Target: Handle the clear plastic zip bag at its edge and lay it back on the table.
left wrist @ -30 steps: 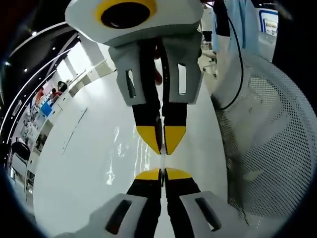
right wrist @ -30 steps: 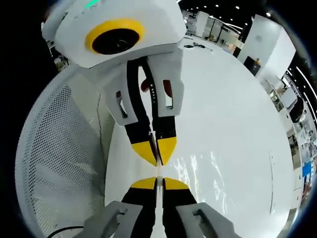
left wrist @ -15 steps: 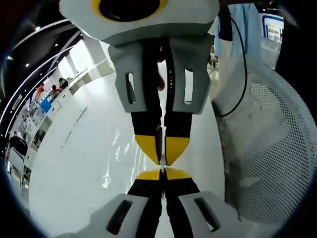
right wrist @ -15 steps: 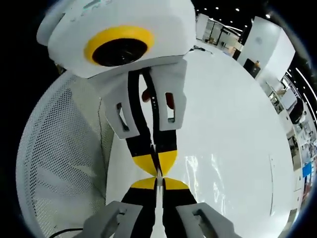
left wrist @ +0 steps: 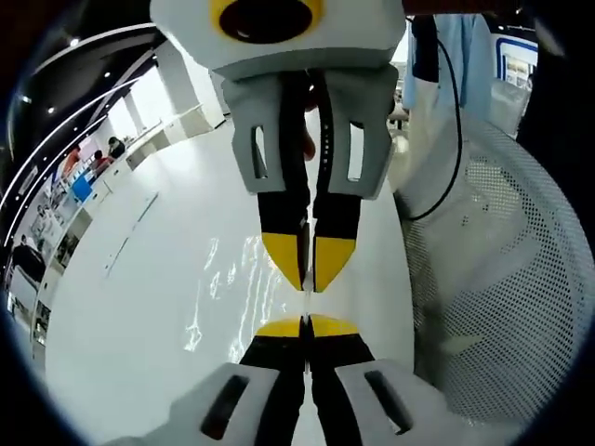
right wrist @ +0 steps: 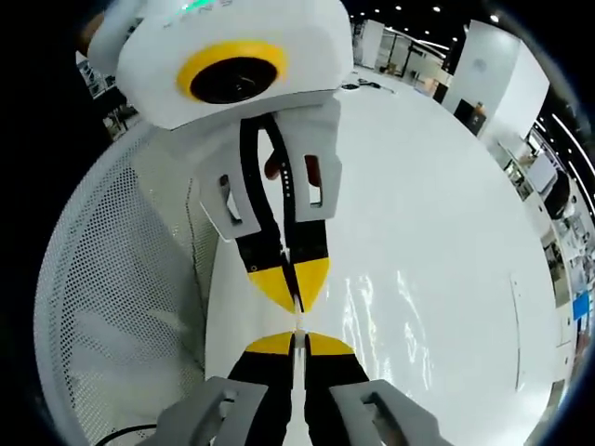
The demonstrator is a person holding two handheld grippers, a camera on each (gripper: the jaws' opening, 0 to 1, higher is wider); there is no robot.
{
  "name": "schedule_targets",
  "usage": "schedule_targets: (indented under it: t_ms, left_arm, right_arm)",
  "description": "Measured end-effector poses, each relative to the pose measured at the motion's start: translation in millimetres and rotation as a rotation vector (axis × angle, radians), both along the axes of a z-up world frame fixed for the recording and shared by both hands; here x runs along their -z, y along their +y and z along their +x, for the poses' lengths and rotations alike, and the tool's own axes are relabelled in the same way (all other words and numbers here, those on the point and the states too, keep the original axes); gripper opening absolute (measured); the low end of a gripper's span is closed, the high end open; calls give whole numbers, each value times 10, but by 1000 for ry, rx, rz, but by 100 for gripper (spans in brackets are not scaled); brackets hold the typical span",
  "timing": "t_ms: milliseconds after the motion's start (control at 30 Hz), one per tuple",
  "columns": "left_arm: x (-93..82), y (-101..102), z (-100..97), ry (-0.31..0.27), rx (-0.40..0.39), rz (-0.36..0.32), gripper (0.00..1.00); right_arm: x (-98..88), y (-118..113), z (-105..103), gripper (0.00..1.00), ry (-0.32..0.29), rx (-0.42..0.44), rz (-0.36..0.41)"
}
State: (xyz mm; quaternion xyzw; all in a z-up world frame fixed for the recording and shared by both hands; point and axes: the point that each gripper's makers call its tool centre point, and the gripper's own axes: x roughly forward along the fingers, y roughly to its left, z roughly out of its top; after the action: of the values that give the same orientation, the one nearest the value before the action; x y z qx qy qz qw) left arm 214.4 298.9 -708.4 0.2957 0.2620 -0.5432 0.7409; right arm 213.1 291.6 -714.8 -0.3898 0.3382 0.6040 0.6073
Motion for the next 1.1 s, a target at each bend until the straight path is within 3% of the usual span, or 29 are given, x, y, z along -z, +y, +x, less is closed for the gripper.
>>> schedule_targets:
  t_ms: [367,567,733,1100]
  left_arm:
    - [41,26,-26,26,4,18,0]
    - [48,16,-1,7,13,17,0]
    - [58,-3,11,3,19,20,8]
    - [26,-41,23,2,12,6,0]
  right_arm:
    - [0,-30,-24,0,5,2,-10]
    - [-5,-33,-27,0,8,11,-7]
    - [-23,-11,-29,0,12,16,9]
    - [-64,35,-35,0,-1,7,25]
